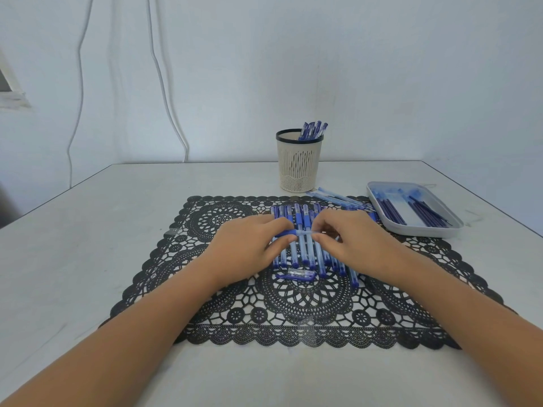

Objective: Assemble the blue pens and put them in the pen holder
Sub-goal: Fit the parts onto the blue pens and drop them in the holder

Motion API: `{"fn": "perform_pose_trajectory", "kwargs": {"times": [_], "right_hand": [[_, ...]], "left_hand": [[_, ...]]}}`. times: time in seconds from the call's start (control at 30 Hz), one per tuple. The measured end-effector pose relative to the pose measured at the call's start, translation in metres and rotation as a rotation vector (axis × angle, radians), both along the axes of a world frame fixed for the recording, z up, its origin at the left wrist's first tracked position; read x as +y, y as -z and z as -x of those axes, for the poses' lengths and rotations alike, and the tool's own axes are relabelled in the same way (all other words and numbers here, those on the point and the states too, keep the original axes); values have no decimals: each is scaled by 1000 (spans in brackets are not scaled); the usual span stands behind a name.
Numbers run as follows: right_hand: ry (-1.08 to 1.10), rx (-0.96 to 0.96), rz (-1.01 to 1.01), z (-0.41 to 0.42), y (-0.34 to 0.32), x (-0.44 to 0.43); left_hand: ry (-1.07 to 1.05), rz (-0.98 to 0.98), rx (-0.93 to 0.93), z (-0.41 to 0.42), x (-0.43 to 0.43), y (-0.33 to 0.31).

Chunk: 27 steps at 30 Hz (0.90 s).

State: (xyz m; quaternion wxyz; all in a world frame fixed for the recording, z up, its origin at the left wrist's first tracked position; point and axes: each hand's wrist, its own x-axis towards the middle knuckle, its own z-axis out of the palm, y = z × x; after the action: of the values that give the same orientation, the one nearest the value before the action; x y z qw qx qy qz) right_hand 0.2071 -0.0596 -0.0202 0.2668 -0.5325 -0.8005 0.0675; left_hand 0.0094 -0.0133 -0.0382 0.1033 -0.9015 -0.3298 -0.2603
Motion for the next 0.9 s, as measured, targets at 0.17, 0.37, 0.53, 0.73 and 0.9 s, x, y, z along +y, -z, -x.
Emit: {"fn": "perform_pose_trajectory", "kwargs": {"times": [0.17,0.37,0.53,0.73,0.9], "right_hand": [[-74,6,16,-3,-1,2],[-106,111,83,-2,-1,3],[-74,214,100,0,0,3],[-39,219,154,0,-4,1],[-23,233,246,-1,-6,-1]], "left_hand": [[11,13,-14,0,0,0],[16,111,-26,-1,-2,0],[37,137,-59,-7,-8,0],[2,171,-63,-2,-2,0],[-13,192,-66,1,2,2]]}}
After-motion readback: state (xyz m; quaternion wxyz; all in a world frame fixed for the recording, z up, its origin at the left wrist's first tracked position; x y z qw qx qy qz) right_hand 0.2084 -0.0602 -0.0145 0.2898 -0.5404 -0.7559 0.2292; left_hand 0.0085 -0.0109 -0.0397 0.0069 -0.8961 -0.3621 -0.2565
